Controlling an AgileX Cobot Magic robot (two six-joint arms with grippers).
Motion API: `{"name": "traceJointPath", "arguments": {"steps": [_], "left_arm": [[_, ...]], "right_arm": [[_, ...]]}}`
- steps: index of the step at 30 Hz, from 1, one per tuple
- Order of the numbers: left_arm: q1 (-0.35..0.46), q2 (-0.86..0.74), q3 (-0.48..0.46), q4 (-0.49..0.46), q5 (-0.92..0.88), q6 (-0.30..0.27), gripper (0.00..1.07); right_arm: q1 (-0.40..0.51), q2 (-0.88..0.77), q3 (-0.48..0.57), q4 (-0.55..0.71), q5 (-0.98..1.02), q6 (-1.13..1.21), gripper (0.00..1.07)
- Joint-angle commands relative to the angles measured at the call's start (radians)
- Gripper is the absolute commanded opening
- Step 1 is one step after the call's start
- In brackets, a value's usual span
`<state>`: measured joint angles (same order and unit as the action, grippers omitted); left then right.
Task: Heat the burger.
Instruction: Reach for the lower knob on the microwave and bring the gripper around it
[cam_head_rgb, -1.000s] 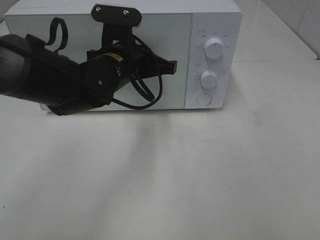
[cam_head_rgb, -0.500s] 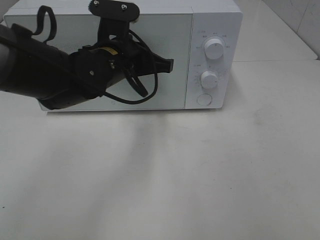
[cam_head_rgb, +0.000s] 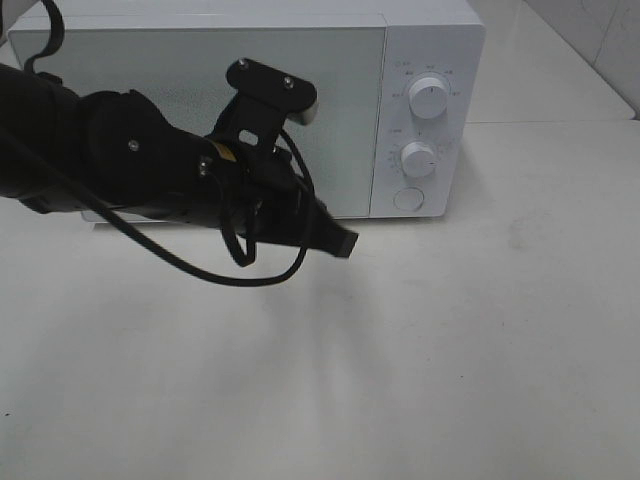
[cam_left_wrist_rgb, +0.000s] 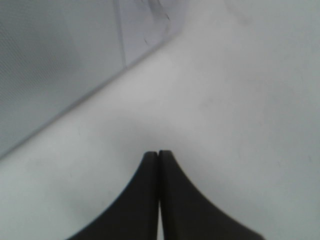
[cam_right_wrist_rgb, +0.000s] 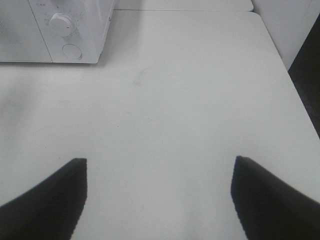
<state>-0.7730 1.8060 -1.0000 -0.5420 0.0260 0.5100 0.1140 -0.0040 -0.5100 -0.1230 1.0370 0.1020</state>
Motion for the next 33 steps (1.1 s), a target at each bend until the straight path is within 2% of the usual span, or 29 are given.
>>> {"name": "traceJointPath", "arguments": {"steps": [1,3,4,6,7,8,9,12,14,18,22,24,25,29,31,32,33], "left_arm": [[0.022,-0.028,0.003,0.034,0.158,-0.017,0.01],[0.080,-0.058,0.003,0.034,0.341,-0.061,0.26],[0.080,-0.058,0.003,0.034,0.341,-0.061,0.26],[0.133,-0.094,0.003,0.038,0.421,-0.102,0.89],[0.133,-0.094,0.003,0.038,0.421,-0.102,0.89],[0.152,-0.114,0.003,0.036,0.442,-0.109,1.03],[0.186,-0.159,0.003,0.037,0.471,-0.110,1.00],[0.205,-0.179,0.003,0.037,0.490,-0.110,1.00],[0.269,-0.280,0.003,0.040,0.556,-0.110,0.99],[0.314,-0.351,0.003,0.066,0.617,-0.115,0.99],[0.407,-0.415,0.003,0.112,0.706,-0.186,0.99],[0.424,-0.423,0.003,0.128,0.723,-0.193,0.99],[0.469,-0.433,0.003,0.165,0.768,-0.212,0.99],[0.521,-0.443,0.003,0.236,0.828,-0.246,0.99],[0.563,-0.453,0.003,0.305,0.870,-0.304,0.99],[0.563,-0.453,0.003,0.305,0.870,-0.304,0.99],[0.585,-0.460,0.003,0.345,0.898,-0.355,0.99]], "right_arm": [[-0.008,-0.027,0.003,0.003,-0.005,-0.001,0.76],[-0.008,-0.027,0.003,0.003,-0.005,-0.001,0.76],[-0.008,-0.027,0.003,0.003,-0.005,-0.001,0.76],[-0.008,-0.027,0.003,0.003,-0.005,-0.001,0.76],[-0.008,-0.027,0.003,0.003,-0.005,-0.001,0.76],[-0.008,-0.027,0.003,0.003,-0.005,-0.001,0.76],[-0.007,-0.027,0.003,0.003,-0.005,-0.001,0.76],[-0.007,-0.027,0.003,0.003,-0.005,-0.001,0.76],[-0.007,-0.027,0.003,0.003,-0.005,-0.001,0.76],[-0.007,-0.027,0.003,0.003,-0.005,-0.001,0.76],[-0.007,-0.027,0.003,0.003,-0.005,-0.001,0.76],[-0.007,-0.027,0.003,0.003,-0.005,-0.001,0.76],[-0.007,-0.027,0.003,0.003,-0.005,-0.001,0.76],[-0.007,-0.027,0.003,0.003,-0.005,-0.001,0.76],[-0.007,-0.027,0.003,0.003,-0.005,-0.001,0.76],[-0.007,-0.027,0.003,0.003,-0.005,-0.001,0.76],[-0.007,-0.027,0.003,0.003,-0.005,-0.001,0.76]]}}
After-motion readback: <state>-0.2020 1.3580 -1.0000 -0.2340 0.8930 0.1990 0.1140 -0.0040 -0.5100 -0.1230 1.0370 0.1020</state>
